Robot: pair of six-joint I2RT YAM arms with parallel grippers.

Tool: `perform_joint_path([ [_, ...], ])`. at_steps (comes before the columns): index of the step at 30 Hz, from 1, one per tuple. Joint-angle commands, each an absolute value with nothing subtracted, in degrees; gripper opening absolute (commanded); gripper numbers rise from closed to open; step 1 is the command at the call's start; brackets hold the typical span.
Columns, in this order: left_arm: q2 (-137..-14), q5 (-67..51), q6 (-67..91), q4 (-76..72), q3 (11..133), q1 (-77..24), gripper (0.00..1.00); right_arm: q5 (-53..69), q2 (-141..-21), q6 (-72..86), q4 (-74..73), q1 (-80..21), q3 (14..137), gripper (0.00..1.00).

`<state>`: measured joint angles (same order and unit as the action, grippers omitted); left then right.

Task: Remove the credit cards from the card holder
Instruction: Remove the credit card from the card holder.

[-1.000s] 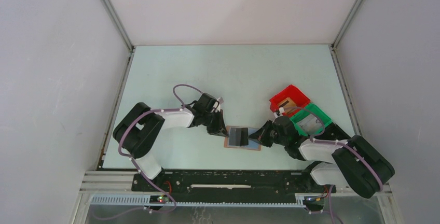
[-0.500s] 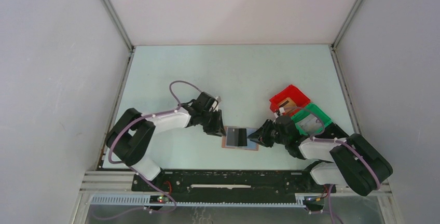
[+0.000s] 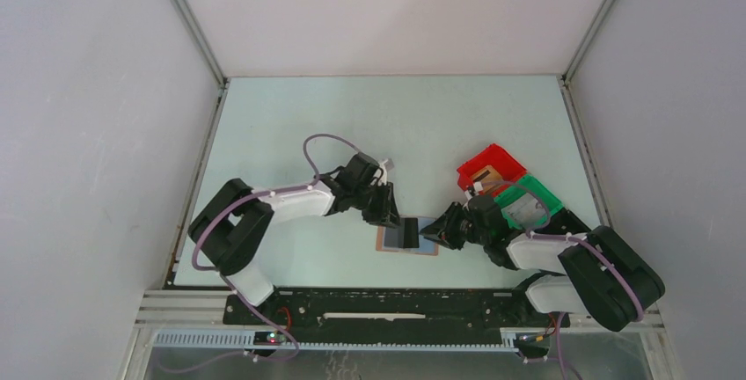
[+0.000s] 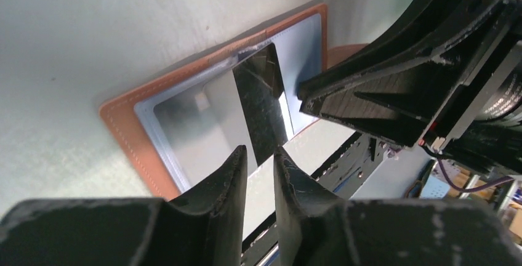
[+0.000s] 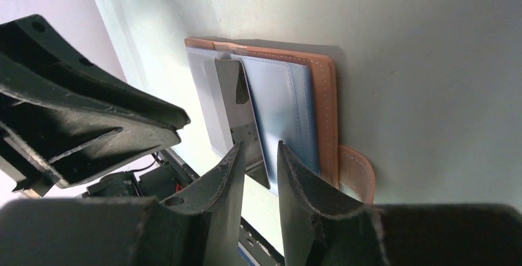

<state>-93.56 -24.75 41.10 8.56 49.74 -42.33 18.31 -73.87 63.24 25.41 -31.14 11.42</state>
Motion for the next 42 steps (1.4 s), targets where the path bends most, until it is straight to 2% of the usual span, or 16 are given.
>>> perform_joint_path([
  [1, -96.7, -27.7, 43.6, 1.3, 50.9, -42.5, 0.27, 18.5, -75.2, 62.2, 26.8, -30.8, 12.9, 0.35],
  [10, -103.3, -23.9, 42.8, 5.7, 51.7, -42.5, 0.21, 19.4, -78.9, 62.9, 28.8, -30.8, 13.7, 0.37],
  [20, -104.8, -25.1, 42.8, 5.0, 51.2, -42.5, 0.21, 23.3, -86.7, 65.9, 37.1, -31.3, 14.0, 0.38],
  [29, -106.8, -26.5, 43.0, 3.6, 50.8, -42.5, 0.19, 25.0, -89.1, 68.9, 43.0, -31.6, 12.6, 0.37],
  [35, -104.4, -25.4, 42.8, 4.1, 50.3, -42.5, 0.19, 21.8, -85.6, 67.8, 37.6, -31.6, 11.0, 0.37],
  [42, -95.4, -17.4, 40.5, 10.6, 49.8, -41.8, 0.23, 18.5, -79.5, 65.0, 29.4, -31.5, 10.9, 0.38],
])
